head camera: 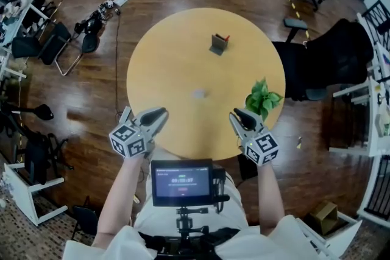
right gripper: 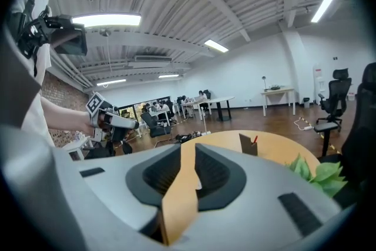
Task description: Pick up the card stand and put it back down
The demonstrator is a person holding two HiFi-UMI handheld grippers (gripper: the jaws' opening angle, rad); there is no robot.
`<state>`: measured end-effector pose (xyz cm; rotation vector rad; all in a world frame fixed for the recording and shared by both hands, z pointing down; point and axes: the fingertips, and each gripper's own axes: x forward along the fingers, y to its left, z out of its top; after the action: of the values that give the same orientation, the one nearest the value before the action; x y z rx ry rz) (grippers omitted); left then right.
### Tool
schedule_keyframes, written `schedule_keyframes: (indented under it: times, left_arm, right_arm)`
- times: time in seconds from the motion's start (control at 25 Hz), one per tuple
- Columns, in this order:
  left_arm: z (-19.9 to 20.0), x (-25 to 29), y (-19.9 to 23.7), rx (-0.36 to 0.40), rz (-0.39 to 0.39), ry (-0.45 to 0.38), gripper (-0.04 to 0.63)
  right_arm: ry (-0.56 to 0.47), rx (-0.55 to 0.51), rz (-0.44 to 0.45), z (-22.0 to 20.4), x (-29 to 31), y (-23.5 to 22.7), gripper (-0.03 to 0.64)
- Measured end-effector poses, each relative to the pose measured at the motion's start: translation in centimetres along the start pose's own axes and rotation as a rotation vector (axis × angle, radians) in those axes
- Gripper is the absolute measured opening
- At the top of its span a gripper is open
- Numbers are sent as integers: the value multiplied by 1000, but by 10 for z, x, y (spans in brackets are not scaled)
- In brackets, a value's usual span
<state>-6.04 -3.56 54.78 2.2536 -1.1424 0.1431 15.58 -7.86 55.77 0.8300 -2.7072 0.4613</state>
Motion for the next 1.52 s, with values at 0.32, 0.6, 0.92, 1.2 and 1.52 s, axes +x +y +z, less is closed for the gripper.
schedule_keyframes:
  times: [0.32,0.6,0.92,1.2,1.52]
  left_arm:
    - [-10,2,19,1,-34,58,77]
    - [1,2,51,25,-46,90,75]
    - [7,5,69,41,-55,138,77]
    - [6,12,80,38,-47,161,77]
    - [-6,25,77,20,-47,194,77]
  right_arm:
    - [82,-16,-22,-20,37,-6,97]
    - [130,8,-43,-45,81,-16,97]
    - [201,21,-44,-76,117,-25,114]
    - [267,13,-34,-111,141,-37,114]
    - [349,18,-11,-151,172,-60,138]
